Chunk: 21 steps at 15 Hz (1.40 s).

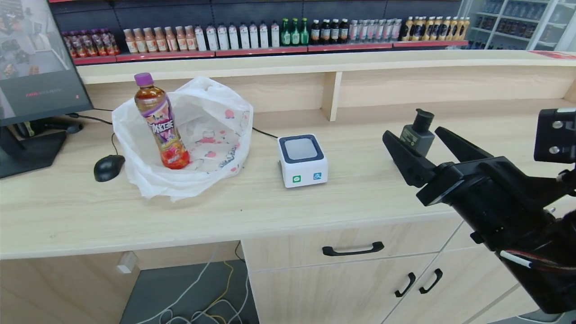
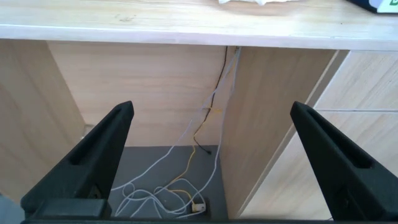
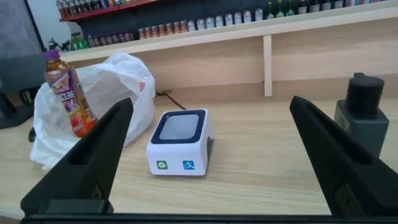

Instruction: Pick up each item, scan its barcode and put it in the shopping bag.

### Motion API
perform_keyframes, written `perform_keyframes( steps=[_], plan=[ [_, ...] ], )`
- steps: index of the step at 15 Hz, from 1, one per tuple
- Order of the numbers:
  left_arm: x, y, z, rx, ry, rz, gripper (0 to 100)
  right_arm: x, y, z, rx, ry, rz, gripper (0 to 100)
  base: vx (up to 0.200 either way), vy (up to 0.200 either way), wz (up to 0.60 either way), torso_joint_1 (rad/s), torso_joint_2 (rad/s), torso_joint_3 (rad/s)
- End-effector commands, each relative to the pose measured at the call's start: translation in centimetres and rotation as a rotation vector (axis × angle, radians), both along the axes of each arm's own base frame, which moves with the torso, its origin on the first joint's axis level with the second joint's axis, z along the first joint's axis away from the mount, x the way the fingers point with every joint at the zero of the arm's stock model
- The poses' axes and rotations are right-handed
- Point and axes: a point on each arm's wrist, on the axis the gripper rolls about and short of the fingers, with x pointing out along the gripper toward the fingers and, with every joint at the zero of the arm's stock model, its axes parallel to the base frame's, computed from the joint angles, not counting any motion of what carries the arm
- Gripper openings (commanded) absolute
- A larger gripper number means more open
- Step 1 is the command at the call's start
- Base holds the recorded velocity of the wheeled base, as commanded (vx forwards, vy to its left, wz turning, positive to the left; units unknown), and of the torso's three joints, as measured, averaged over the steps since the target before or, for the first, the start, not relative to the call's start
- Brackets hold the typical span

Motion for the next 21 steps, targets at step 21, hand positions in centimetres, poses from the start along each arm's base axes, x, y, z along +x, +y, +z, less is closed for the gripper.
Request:
perform_keyframes(
  steps=[21],
  plan=[
    [0.0, 0.0, 0.0, 0.004, -0.002, 0.0, 100, 6.5, 1.6, 2.0, -0.184, 0.121, -0.228, 100, 0.0, -0.067, 0.0, 0.0, 0.0, 0.001]
  ],
)
